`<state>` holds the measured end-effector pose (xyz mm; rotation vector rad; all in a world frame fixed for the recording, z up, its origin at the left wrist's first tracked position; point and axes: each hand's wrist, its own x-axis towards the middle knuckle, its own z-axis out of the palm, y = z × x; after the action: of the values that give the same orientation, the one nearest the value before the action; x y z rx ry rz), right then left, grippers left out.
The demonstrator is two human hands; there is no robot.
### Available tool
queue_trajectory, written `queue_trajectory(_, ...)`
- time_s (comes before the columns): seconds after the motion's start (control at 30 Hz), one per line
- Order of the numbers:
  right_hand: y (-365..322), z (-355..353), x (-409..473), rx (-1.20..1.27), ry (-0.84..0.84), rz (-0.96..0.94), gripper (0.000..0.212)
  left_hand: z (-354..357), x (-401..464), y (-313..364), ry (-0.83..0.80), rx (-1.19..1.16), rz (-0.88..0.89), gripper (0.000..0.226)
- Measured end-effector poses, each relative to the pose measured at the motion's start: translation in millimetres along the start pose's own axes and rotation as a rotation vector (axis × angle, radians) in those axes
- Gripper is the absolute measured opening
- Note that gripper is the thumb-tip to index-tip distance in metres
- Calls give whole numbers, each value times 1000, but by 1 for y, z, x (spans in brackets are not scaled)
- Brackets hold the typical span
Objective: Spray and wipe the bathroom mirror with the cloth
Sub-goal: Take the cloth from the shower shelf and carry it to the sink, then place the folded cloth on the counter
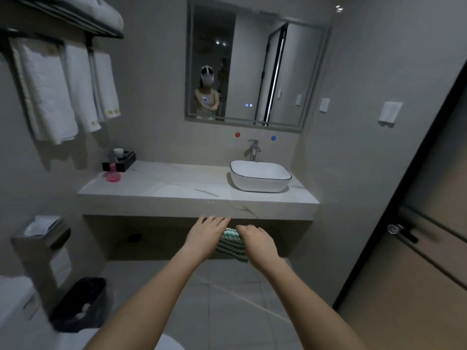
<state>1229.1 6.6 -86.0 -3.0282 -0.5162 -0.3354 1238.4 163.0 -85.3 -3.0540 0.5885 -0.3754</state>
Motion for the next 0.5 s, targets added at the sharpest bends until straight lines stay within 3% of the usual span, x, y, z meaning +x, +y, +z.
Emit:
queue_trajectory(0.23, 64, 45, 86, 118, -140, 65, 35, 54, 103, -11, -158, 22, -10, 70)
queue_trajectory(0.5, 173, 75, 202, 260, -176, 59, 41, 100, 254, -2, -122, 26, -101, 68)
